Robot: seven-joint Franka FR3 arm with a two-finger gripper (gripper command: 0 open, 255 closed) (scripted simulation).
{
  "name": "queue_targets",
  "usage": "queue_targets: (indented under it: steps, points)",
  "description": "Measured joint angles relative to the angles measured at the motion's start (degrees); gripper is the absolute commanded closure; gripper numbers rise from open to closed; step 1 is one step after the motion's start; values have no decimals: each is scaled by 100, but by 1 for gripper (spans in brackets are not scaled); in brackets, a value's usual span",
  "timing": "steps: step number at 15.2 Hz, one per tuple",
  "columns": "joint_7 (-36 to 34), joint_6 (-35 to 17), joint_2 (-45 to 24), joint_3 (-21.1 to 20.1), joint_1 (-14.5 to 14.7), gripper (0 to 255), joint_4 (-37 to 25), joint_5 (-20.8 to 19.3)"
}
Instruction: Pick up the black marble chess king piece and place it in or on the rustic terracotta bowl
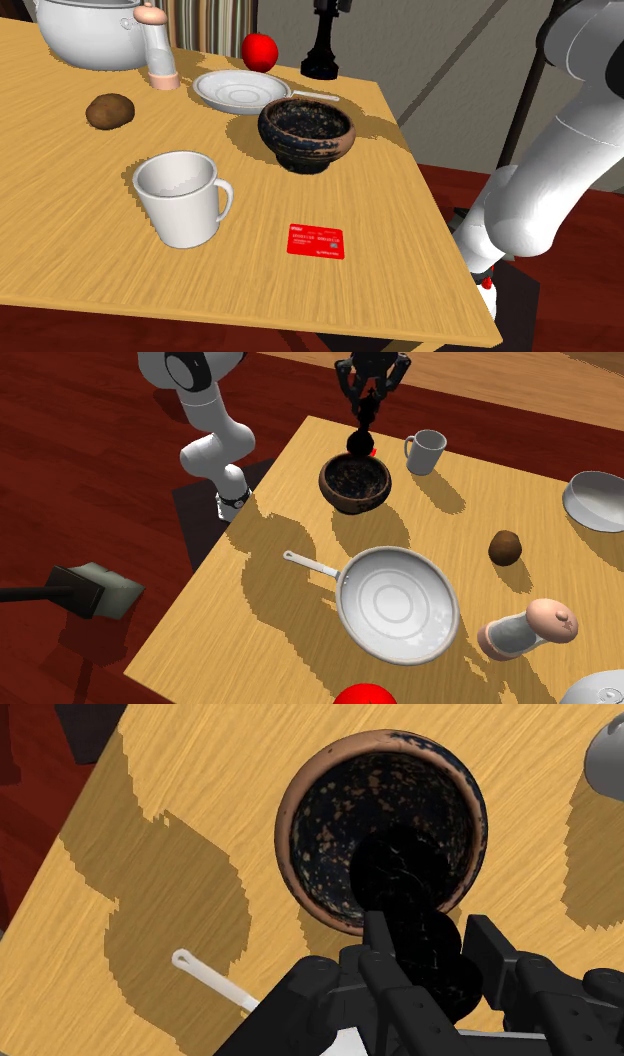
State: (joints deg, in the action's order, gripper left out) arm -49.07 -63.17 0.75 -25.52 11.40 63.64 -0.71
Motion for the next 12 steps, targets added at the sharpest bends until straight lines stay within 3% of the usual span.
queue_targets:
  steps: [12]
  points:
    - [287,-1222,906,236,-134,255,2048,372]
